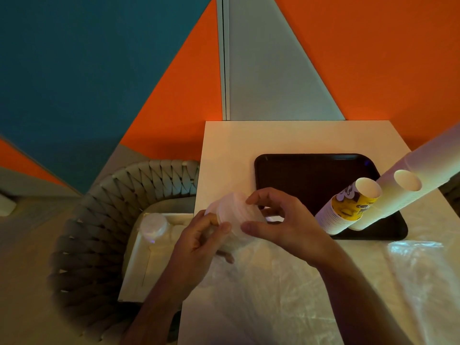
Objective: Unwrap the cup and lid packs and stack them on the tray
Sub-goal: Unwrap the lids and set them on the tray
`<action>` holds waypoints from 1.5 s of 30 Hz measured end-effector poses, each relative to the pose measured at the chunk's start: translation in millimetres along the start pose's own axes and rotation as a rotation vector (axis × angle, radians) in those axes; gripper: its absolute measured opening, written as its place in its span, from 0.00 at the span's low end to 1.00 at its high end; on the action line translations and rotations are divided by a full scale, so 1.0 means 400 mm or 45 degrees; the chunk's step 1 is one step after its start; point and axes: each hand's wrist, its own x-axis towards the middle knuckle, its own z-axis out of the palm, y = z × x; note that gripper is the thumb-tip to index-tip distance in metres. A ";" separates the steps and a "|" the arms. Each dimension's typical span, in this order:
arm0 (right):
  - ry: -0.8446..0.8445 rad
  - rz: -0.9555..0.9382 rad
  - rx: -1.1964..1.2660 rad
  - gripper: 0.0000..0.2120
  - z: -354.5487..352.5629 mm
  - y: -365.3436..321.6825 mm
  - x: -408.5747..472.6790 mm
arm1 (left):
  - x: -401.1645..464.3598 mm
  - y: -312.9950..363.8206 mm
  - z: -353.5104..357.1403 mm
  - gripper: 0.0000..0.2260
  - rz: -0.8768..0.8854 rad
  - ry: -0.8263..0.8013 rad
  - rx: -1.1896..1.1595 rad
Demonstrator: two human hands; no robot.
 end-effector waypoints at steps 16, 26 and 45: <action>0.345 0.140 0.305 0.22 -0.035 0.119 0.076 | 0.008 -0.023 -0.001 0.08 -0.089 0.316 0.070; 0.467 0.324 -0.536 0.31 -0.077 0.376 0.202 | -0.001 -0.034 -0.015 0.07 -0.112 0.311 0.012; 0.267 0.304 -0.722 0.34 -0.067 0.450 0.211 | 0.011 -0.054 -0.010 0.06 -0.154 0.353 0.007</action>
